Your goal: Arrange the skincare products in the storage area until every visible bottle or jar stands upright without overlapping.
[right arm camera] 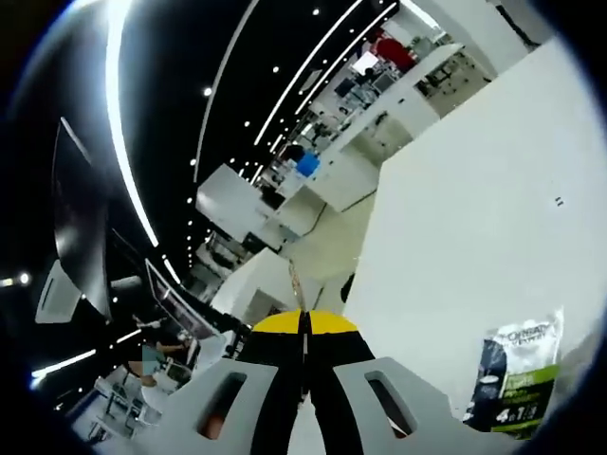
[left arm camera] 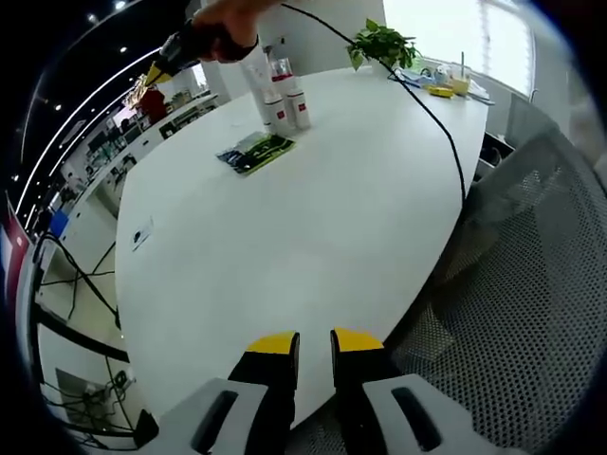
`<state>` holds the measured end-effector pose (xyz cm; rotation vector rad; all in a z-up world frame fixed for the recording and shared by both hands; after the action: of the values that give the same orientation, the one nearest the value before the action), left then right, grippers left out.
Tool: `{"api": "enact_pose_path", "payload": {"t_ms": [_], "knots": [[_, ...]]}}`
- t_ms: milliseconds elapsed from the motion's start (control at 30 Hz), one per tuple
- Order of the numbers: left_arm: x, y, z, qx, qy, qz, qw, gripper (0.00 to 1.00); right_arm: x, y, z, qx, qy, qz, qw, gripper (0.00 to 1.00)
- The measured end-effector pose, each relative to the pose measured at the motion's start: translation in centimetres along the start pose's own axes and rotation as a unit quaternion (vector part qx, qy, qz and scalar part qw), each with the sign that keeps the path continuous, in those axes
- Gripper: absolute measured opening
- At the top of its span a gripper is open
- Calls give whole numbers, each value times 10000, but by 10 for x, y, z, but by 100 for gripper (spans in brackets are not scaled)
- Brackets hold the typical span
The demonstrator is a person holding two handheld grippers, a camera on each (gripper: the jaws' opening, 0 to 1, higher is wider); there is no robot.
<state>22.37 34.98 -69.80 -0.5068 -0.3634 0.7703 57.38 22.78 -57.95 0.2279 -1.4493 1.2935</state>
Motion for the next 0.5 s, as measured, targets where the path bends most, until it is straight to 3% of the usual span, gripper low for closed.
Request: {"api": "enact_pose_path", "payload": {"t_ms": [267,500], "knots": [[0,1,-1,36,12,2,10000,14,-30,45,-2,217,398,-802,9957,0],[1,1,-1,24,-18,35,10000,14,-49,70,2,195,786,-1190,9896,0]]}}
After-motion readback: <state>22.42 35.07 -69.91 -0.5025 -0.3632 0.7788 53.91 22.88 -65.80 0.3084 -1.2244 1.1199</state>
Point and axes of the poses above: the point that each gripper's makers call its tool centre point, and the gripper's own axes: z roughly backward along the fingers, x roughly to its left, y roughly out of its underside, the point moved 10 cm from there along z, roughly backward along the fingers, and after that the axes turned 2 degrees about -z, right-handed, at the moved point
